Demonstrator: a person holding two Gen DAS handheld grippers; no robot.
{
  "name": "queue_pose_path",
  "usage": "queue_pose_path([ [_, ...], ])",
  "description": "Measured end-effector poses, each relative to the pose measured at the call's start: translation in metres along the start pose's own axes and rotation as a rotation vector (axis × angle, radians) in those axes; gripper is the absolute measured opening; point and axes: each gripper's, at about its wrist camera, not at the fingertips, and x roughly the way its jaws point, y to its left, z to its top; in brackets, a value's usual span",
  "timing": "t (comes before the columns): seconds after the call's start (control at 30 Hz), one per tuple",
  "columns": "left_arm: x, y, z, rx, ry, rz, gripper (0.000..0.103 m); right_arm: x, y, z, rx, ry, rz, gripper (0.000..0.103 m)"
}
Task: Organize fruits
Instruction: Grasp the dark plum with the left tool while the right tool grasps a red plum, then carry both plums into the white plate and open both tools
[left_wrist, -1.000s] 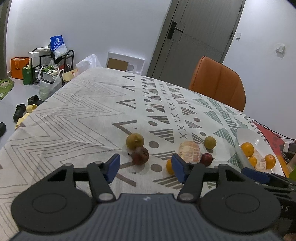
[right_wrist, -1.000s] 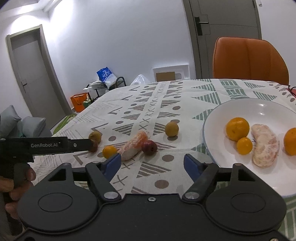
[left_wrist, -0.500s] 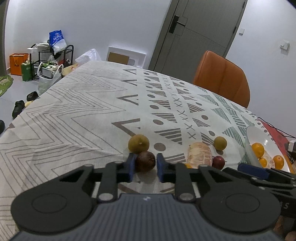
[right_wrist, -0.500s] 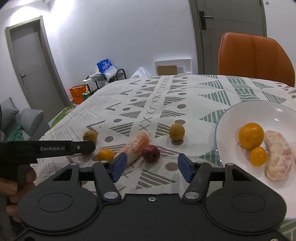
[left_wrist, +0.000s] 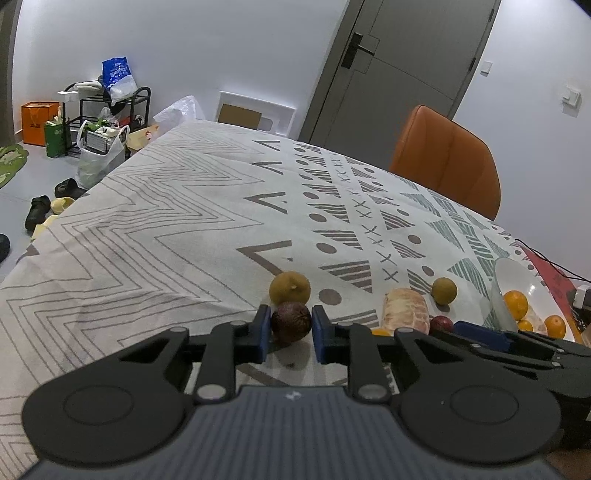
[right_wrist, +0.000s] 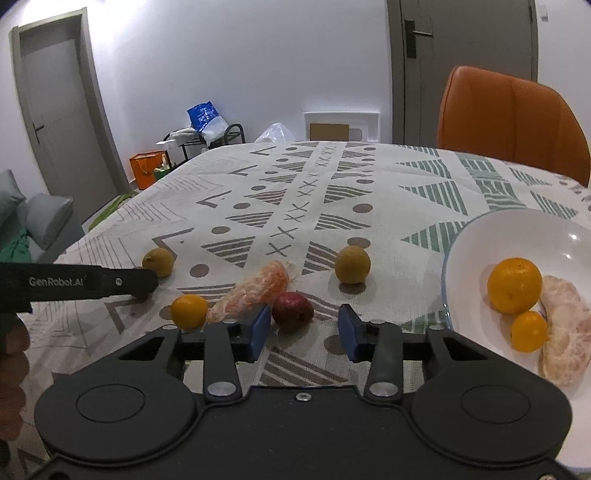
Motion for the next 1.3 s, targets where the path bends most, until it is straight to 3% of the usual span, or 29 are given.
queue_pose_path([
  [0.07, -0.002, -0.002, 0.000, 0.005, -0.003, 0.001, 0.022, 0.000, 0.000, 0.001, -0.009, 0.001, 0.004, 0.021],
  [0.47, -0.021, -0.015, 0.001, 0.038, -0.040, -0.009, 0.022, -0.026, -0.002, -0.001, 0.004, -0.040, 0.036, 0.022],
  [1.3, -0.033, -0.073, -0.007, 0.131, -0.064, -0.074, 0.022, -0.084, -0.041, -0.019, 0.092, -0.133, 0.010, 0.022],
])
